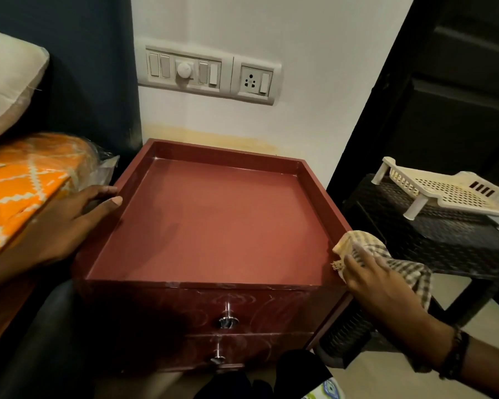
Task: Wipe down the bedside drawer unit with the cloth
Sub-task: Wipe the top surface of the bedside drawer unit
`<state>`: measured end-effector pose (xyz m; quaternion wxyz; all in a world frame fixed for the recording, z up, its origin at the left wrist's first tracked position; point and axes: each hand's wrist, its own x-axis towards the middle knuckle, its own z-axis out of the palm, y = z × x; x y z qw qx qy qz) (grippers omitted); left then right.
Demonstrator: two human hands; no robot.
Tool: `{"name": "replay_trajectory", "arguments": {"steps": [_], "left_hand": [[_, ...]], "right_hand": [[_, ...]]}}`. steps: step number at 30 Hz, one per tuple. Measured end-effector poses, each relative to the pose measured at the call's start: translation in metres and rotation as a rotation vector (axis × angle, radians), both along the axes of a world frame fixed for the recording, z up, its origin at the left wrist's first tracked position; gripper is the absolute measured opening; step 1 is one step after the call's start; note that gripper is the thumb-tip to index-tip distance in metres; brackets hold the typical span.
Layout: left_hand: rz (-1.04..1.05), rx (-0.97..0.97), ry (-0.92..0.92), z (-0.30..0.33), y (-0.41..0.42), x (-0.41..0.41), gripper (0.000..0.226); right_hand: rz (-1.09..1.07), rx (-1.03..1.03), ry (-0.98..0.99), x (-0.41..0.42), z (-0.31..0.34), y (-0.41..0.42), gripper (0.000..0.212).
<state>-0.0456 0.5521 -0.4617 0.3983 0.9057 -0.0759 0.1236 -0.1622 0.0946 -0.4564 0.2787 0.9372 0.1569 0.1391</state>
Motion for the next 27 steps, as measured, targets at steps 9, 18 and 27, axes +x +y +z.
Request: {"name": "replay_trajectory", "arguments": {"steps": [9,18,27], "left_hand": [[-0.014,0.049,-0.019,-0.001,-0.002,0.001,0.017],[-0.028,0.004,-0.046,0.000,-0.004,0.001,0.034],[-0.023,0.000,-0.091,-0.005,0.000,0.003,0.048]], "right_hand": [[-0.182,-0.190,0.119,0.122,-0.001,0.010,0.047],[-0.075,-0.152,-0.008,0.050,-0.004,0.003,0.023],[-0.108,-0.135,0.062,0.100,-0.001,0.001,0.016]]}}
